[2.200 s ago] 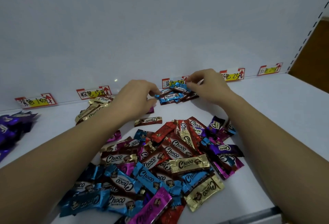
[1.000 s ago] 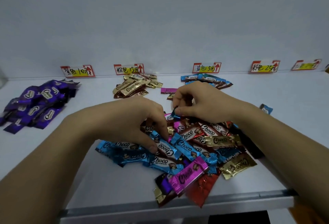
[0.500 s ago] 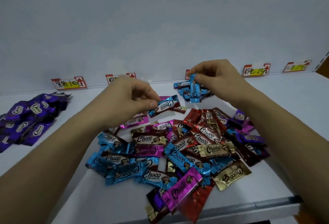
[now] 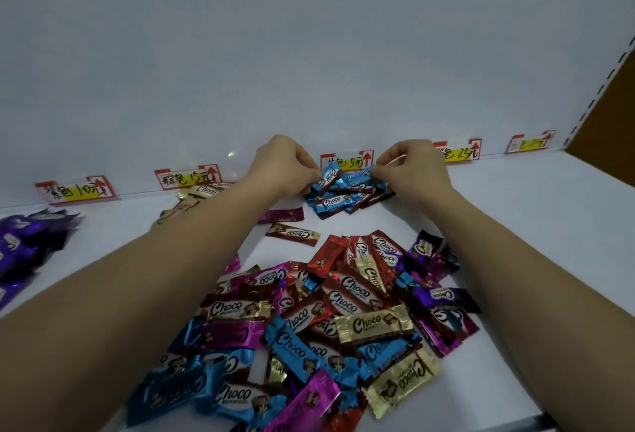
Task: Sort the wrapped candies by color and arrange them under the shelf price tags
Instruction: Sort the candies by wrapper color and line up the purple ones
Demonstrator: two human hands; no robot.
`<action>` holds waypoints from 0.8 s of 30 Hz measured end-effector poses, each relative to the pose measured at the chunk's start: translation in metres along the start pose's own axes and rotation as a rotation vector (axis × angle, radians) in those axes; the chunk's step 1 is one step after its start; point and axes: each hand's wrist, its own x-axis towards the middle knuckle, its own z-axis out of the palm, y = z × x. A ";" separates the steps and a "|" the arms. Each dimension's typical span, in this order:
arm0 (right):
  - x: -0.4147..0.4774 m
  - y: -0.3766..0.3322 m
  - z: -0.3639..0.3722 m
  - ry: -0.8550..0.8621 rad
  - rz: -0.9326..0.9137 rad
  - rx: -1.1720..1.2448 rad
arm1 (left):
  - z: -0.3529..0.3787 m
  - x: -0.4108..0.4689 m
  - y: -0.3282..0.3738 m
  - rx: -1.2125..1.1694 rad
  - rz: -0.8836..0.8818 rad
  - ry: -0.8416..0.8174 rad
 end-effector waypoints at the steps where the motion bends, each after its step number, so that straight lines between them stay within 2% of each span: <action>1: 0.001 0.001 0.001 0.000 -0.016 -0.041 | 0.004 0.002 0.001 0.027 0.004 0.003; 7: 0.003 0.000 -0.002 0.008 -0.073 -0.106 | 0.004 0.000 -0.002 0.074 -0.008 -0.022; 11: -0.010 -0.013 -0.011 -0.031 -0.203 -0.104 | -0.018 -0.023 -0.005 0.216 0.112 -0.022; 17: -0.051 -0.049 -0.007 -0.277 -0.494 -0.129 | -0.065 -0.088 -0.023 0.382 0.385 -0.072; 21: -0.078 -0.063 0.005 -0.443 -0.657 -0.158 | -0.090 -0.124 -0.042 0.298 0.454 -0.150; 24: -0.093 -0.070 0.011 -0.631 -0.742 -0.202 | -0.109 -0.142 -0.060 0.296 0.487 -0.211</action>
